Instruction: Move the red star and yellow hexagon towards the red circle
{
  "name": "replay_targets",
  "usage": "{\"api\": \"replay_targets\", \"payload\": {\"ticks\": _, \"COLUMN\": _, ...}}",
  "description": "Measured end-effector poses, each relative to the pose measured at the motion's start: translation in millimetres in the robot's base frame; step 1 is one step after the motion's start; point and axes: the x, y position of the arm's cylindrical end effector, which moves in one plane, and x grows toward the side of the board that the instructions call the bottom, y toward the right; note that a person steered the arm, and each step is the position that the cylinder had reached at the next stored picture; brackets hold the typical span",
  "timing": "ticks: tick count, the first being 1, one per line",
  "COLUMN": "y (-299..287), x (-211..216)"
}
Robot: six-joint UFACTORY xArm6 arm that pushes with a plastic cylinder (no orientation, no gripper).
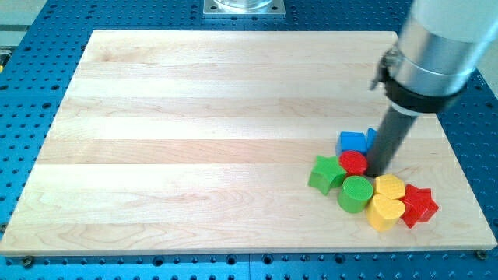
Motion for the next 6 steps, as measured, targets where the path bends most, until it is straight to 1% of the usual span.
{"api": "replay_targets", "payload": {"ticks": 1, "y": -22.3, "x": -15.6}}
{"api": "replay_targets", "payload": {"ticks": 2, "y": 44.9, "x": -15.2}}
{"api": "replay_targets", "payload": {"ticks": 3, "y": 128.0, "x": 17.6}}
{"api": "replay_targets", "payload": {"ticks": 4, "y": 119.3, "x": 76.0}}
{"api": "replay_targets", "payload": {"ticks": 5, "y": 113.5, "x": 108.1}}
{"api": "replay_targets", "payload": {"ticks": 6, "y": 55.1, "x": 95.9}}
